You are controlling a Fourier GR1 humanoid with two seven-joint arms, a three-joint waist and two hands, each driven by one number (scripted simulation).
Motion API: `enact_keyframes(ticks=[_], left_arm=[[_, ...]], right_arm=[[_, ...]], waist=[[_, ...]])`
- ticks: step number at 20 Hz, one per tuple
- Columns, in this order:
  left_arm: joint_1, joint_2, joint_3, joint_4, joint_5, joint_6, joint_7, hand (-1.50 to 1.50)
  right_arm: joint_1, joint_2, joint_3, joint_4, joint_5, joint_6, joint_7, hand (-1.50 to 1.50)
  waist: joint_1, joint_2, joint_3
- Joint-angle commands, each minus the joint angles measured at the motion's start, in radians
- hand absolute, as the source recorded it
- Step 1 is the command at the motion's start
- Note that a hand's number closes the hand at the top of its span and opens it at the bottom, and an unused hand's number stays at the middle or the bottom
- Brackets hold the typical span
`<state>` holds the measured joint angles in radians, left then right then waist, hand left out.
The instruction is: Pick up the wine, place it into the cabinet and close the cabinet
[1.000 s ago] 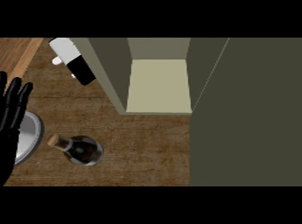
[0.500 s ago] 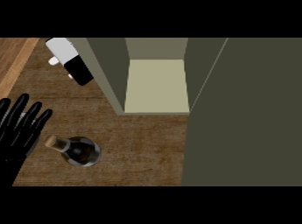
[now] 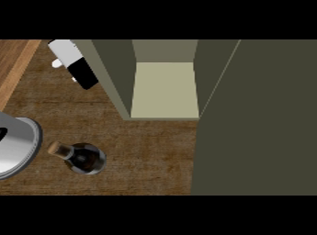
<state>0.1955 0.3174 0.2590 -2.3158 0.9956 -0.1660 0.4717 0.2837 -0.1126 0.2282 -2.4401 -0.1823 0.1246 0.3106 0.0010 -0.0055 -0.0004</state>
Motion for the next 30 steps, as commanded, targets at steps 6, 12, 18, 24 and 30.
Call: enact_keyframes(ticks=[6, 12, 18, 24, 30], left_arm=[[-0.056, 0.092, 0.14, -0.131, 0.194, 0.155, 0.13, -1.5], [-0.027, 0.118, 0.247, -0.105, 0.282, 0.128, 0.174, -1.5], [-0.027, 0.094, 0.32, -0.053, 0.28, 0.086, 0.155, -1.5], [-0.054, 0.112, 0.354, -0.068, 0.315, 0.133, 0.188, -1.5], [0.011, 0.016, 0.333, 0.037, 0.16, -0.019, 0.134, -1.5]], right_arm=[[0.011, 0.0, 0.081, -0.248, 0.016, -0.082, 0.176, -1.5], [0.016, -0.025, 0.067, -0.318, 0.006, -0.094, 0.205, -1.5], [0.004, -0.019, 0.153, -0.341, 0.07, -0.138, 0.251, -1.5], [-0.028, -0.017, 0.156, -0.302, 0.075, -0.156, 0.237, -1.5], [0.04, -0.027, 0.129, -0.272, 0.047, -0.146, 0.15, -1.5]], waist=[[0.0, -0.001, 0.0], [0.001, -0.005, 0.0], [-0.004, -0.002, -0.001], [-0.004, 0.001, 0.0], [-0.013, 0.003, 0.0]])
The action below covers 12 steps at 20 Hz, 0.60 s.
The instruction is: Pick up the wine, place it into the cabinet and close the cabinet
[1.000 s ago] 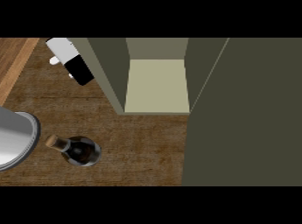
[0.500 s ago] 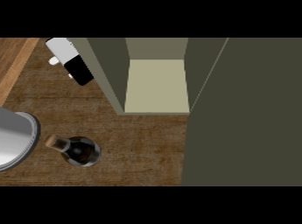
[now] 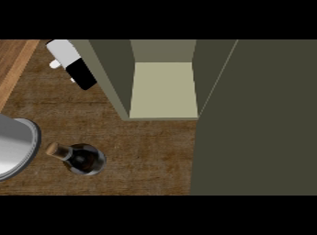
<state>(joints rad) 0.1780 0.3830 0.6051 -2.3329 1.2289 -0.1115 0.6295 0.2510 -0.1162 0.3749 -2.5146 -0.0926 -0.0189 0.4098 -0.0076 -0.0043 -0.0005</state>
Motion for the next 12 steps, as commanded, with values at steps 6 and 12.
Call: enact_keyframes(ticks=[6, 12], left_arm=[[-0.033, -0.047, -0.097, 0.15, -0.227, -0.149, -0.058, -1.5], [-0.103, -0.122, -0.193, 0.319, -0.418, -0.242, -0.161, -1.5]], right_arm=[[0.017, -0.028, -0.027, -0.211, -0.076, -0.004, 0.1, -1.5], [0.07, -0.03, -0.061, -0.172, -0.104, 0.031, 0.043, -1.5]], waist=[[-0.008, 0.004, 0.0], [-0.013, 0.005, 0.0]])
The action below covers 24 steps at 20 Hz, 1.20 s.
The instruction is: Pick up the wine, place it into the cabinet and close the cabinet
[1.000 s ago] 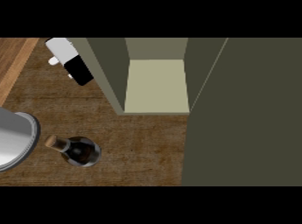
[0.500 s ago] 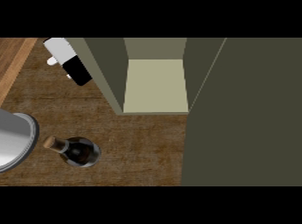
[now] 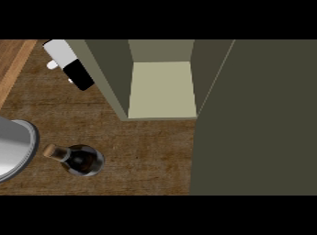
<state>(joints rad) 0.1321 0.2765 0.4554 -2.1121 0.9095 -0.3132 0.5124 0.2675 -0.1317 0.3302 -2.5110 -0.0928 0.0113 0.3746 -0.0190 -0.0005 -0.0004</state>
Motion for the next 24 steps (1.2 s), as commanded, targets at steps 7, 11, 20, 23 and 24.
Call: enact_keyframes(ticks=[7, 11, 20, 23, 24], left_arm=[[-0.095, -0.093, -0.084, 0.307, -0.315, -0.103, -0.196, -1.5], [-0.117, -0.135, -0.087, 0.386, -0.491, -0.096, -0.356, -1.5], [-0.118, -0.087, -0.064, 0.689, -0.547, -0.224, -0.543, -1.5], [-0.098, -0.14, -0.112, 0.734, -0.623, -0.211, -0.605, -1.5], [-0.146, -0.114, -0.106, 0.855, -0.665, -0.234, -0.669, -1.5]], right_arm=[[0.078, -0.009, -0.05, -0.151, -0.149, 0.04, 0.019, -1.5], [0.053, 0.012, 0.003, -0.146, -0.078, 0.021, 0.04, -1.5], [0.112, -0.009, -0.066, -0.12, -0.132, 0.089, -0.03, -1.5], [0.146, 0.017, -0.03, -0.118, -0.11, 0.101, -0.093, -1.5], [0.122, 0.001, -0.086, -0.111, -0.153, 0.104, -0.065, -1.5]], waist=[[-0.003, 0.002, 0.0], [0.003, 0.001, -0.001], [0.008, 0.001, 0.0], [0.005, -0.001, 0.0], [0.001, 0.003, 0.0]])
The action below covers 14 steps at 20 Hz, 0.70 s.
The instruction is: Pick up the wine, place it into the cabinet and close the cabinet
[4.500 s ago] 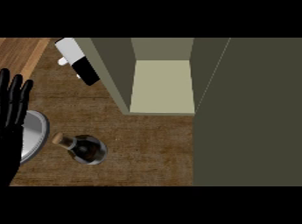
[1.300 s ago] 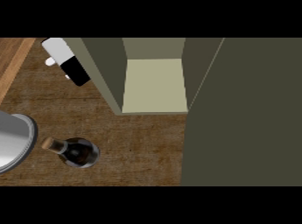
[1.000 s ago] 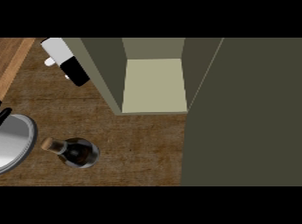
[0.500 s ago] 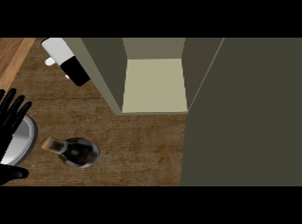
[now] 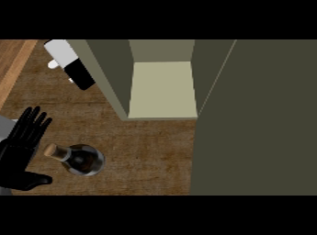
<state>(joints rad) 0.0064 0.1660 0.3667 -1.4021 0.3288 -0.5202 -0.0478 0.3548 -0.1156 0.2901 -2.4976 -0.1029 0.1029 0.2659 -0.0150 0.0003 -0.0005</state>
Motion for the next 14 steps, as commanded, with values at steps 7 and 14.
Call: enact_keyframes(ticks=[7, 14], left_arm=[[-0.056, 0.025, -0.034, 0.365, -0.09, -0.156, -0.24, -1.5], [-0.204, 0.067, -0.025, 0.666, -0.126, -0.207, -0.337, -1.5]], right_arm=[[0.102, -0.011, -0.046, -0.095, -0.137, 0.061, -0.017, -1.5], [0.039, 0.015, -0.009, -0.11, -0.082, 0.04, 0.05, -1.5]], waist=[[-0.002, 0.0, 0.0], [-0.003, 0.002, -0.001]])
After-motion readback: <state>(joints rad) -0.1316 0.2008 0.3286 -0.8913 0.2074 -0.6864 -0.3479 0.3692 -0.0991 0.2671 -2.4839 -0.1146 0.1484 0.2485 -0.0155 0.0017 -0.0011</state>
